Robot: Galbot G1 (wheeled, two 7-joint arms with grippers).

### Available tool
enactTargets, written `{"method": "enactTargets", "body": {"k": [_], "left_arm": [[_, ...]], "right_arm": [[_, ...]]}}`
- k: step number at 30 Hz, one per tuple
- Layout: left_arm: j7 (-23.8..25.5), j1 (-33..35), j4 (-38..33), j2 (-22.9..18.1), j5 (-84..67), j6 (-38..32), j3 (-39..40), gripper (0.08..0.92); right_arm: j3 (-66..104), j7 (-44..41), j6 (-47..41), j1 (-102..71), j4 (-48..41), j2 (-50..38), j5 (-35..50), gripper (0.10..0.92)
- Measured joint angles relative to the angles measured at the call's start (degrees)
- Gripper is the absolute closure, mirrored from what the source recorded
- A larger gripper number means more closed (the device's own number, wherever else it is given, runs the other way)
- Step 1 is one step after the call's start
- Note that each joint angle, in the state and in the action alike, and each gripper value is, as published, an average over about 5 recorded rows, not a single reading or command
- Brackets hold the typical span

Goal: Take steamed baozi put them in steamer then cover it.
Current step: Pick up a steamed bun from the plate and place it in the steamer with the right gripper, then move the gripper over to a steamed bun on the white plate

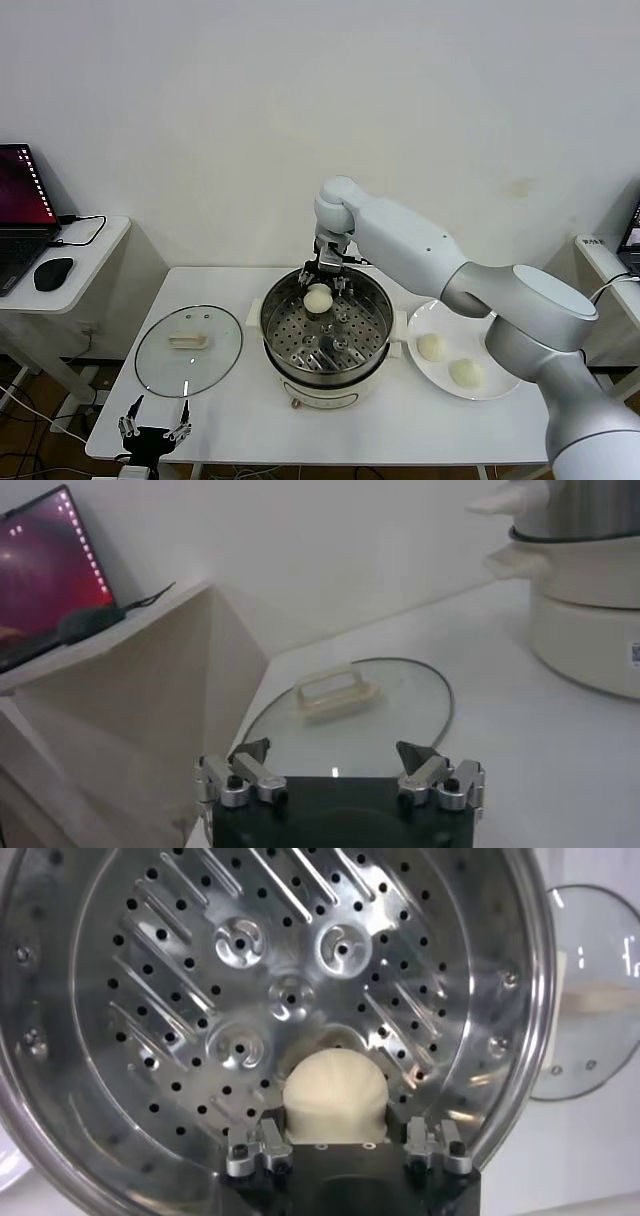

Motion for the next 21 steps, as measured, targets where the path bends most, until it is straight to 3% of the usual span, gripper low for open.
{"method": "enactTargets", "body": {"k": [4, 12, 21], "left_arm": [[0.06, -0.14, 0.09, 0.01, -0.04, 0.01, 0.12, 0.177], [0.38, -0.32, -0.31, -0.10, -0.05, 0.15, 0.30, 0.177], [0.72, 0.29, -1.27, -0.63, -0.11, 0.23, 0.63, 0.177]], "right_arm": [[0.11, -0.23, -0.68, -0.03, -0.04, -0.41, -0.10, 0.406], [-0.13, -1.11, -4.21, 0.81, 1.62, -1.86, 3.29, 0.228], [-1.31, -3.22, -12.72, 4.78, 7.01, -6.39, 13.79, 0.202]]}}
